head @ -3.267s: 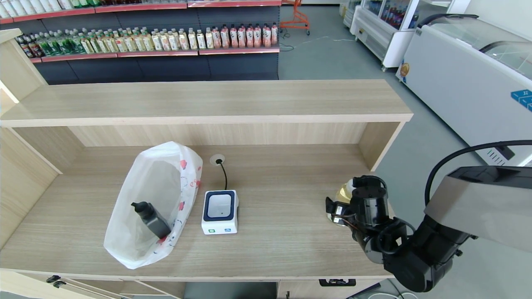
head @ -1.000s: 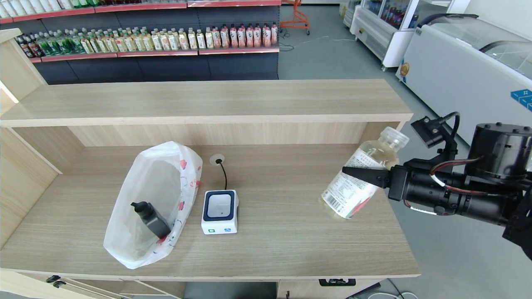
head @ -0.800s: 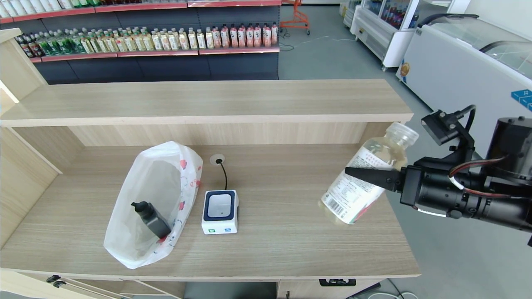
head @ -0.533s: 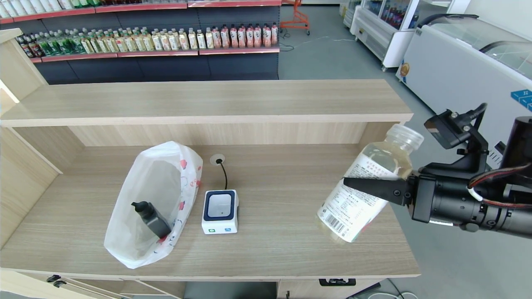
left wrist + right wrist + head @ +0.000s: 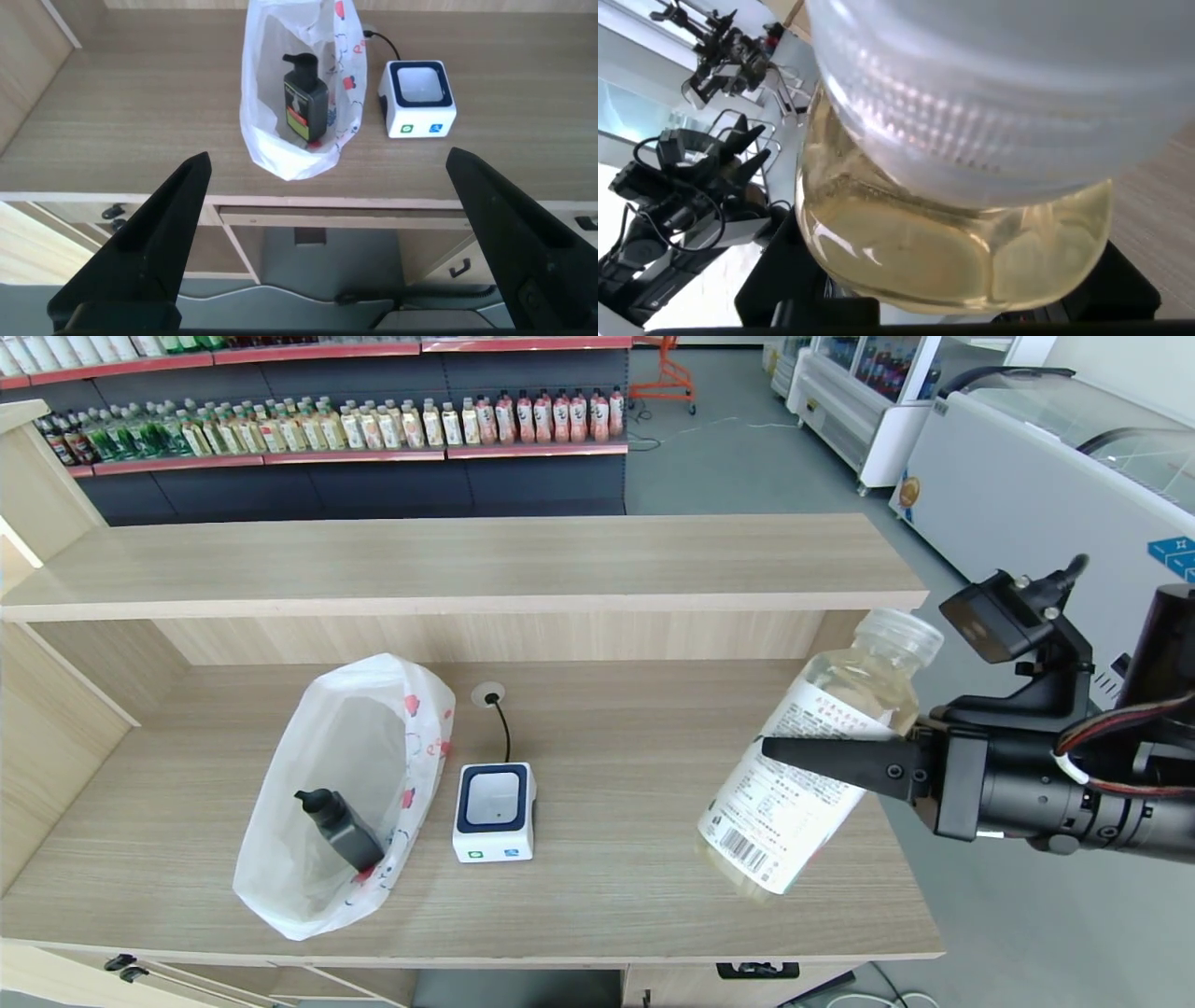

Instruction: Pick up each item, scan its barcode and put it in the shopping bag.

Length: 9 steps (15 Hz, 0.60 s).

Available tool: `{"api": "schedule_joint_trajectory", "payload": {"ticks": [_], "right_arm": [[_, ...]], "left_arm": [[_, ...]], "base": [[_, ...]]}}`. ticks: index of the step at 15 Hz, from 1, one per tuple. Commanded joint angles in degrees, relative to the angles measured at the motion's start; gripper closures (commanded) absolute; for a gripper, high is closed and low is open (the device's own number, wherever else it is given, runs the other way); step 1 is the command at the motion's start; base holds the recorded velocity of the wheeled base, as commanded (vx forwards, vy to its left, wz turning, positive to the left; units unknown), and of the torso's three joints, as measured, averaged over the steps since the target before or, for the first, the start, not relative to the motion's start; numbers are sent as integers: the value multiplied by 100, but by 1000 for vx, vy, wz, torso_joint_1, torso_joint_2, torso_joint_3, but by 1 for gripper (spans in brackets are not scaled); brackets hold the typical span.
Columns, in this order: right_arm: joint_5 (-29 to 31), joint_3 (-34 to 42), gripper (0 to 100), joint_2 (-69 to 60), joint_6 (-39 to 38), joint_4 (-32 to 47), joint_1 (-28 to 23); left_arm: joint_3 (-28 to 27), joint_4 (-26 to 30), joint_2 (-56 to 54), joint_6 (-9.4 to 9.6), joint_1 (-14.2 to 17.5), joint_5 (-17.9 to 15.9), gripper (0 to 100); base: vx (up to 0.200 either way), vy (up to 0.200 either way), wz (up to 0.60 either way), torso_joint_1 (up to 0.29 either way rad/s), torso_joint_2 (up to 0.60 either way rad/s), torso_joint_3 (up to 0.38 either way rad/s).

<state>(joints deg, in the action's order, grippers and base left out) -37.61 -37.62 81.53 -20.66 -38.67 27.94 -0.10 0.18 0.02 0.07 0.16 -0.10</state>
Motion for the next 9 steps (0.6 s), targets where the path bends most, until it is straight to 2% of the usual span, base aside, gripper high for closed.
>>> {"api": "schedule_joint_trajectory", "payload": {"ticks": [1,9], "right_arm": [[-62,-35,100,38,-17,0,80],[-27,27,100,179,80,-35,432]], "left_arm": [[1,-1,-2,1,2,1,0],[1,-1,-2,1,2,1,0]], "base": [[0,0,0,0,0,0],[0,0,0,0,0,0]]}}
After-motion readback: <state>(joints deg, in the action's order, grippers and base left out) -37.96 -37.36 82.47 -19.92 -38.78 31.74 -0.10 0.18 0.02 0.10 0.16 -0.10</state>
